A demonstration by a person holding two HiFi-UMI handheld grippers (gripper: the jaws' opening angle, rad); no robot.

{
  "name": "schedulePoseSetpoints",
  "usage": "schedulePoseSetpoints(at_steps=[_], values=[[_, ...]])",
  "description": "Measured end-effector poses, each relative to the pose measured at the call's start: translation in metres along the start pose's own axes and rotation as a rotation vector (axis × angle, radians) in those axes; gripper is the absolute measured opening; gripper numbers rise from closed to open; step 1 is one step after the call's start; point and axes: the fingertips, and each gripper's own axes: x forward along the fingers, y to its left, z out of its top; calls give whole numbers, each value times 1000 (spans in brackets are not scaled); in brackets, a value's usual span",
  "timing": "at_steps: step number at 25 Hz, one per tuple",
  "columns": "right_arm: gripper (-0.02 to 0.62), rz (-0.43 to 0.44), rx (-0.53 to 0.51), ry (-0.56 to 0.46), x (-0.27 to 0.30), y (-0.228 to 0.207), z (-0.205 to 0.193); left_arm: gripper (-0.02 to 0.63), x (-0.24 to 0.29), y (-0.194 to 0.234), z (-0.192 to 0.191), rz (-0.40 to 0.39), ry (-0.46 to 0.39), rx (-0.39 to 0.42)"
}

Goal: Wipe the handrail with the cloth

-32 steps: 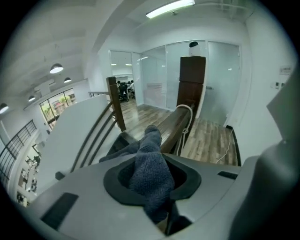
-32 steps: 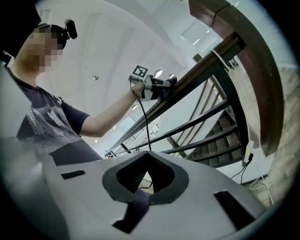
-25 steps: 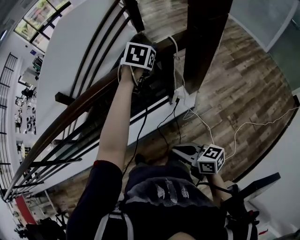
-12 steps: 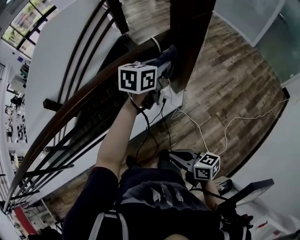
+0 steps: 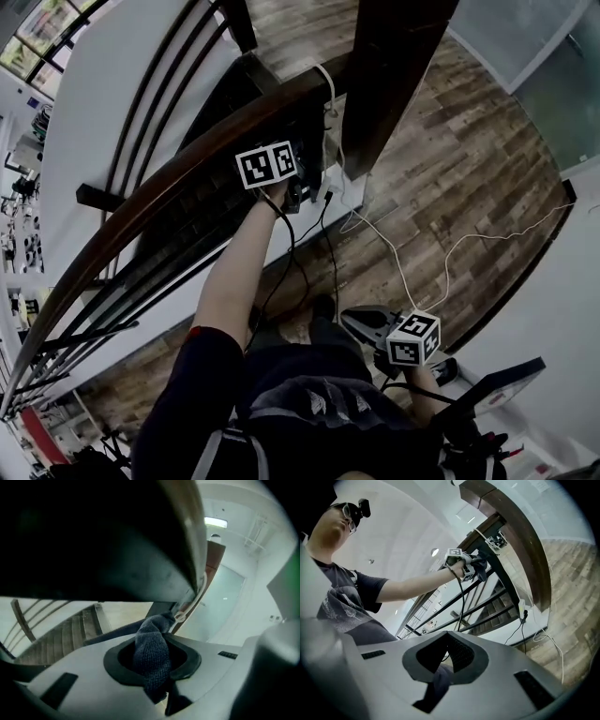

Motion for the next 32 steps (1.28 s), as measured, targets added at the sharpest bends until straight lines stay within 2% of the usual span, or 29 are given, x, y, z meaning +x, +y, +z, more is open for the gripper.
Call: schedulePoseSetpoints(at_steps=[5, 8, 12, 17, 19, 23, 28, 30, 32], values=[[5, -44, 40, 8, -4, 3, -11, 91, 28, 36, -22, 146, 47, 79], [5, -79, 58, 6, -8, -1, -14, 91, 37, 53, -28, 203, 51, 171], [5, -97, 74, 16, -9, -2, -20, 91, 39, 57, -27, 212, 70, 232], [5, -37, 20, 47, 14, 9, -8, 91, 10, 80, -36, 225, 84, 281], [5, 13, -28, 57, 28, 20, -1, 91, -9, 95, -39, 238, 88, 297], [5, 151, -156, 66, 65, 55, 17, 91, -55, 136, -44, 272, 77, 279], [5, 376, -456, 94, 126, 131, 34, 91, -131, 215, -62, 356, 62, 241], [5, 422, -555, 125, 156, 161, 39, 91, -160, 240, -65, 361, 78, 259], [5, 431, -625, 167, 190, 191, 36, 91, -198, 264, -69, 357, 93, 263]])
